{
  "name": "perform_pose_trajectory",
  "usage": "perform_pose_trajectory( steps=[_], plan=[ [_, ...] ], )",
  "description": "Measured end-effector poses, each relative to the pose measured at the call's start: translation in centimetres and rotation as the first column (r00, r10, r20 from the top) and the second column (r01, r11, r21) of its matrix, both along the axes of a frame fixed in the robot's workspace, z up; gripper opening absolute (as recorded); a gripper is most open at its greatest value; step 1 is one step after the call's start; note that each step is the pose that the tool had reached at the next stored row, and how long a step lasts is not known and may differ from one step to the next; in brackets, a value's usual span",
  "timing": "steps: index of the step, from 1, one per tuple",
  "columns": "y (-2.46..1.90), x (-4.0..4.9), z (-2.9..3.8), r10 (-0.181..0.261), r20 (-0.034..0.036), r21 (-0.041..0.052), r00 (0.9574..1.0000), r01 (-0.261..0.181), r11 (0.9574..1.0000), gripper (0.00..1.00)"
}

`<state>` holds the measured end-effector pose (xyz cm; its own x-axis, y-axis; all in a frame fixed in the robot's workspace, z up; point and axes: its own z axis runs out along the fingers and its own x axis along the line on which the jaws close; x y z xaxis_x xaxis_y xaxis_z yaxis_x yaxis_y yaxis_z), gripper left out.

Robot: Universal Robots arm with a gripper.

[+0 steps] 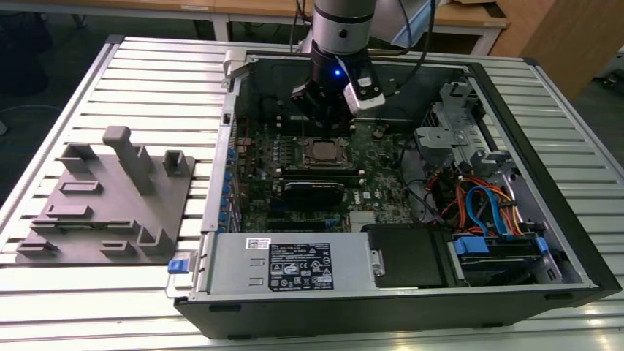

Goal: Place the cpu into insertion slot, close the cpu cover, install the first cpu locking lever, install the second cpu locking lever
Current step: 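Install the first cpu locking lever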

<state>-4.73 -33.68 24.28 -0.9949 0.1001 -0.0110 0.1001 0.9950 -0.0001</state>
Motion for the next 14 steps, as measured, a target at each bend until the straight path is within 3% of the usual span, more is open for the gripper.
perform_pose_trajectory(
  steps=[4,8,14],
  plan=[
    [0.00,0.00,0.00,0.061,0.0000,0.0000,0.9981,-0.061,0.9981,0.10],
    [0.00,0.00,0.00,0.121,0.0000,0.0000,0.9927,-0.121,0.9927,0.10],
    [0.00,0.00,0.00,0.123,0.0000,0.0000,0.9924,-0.123,0.9924,0.10]
  ],
)
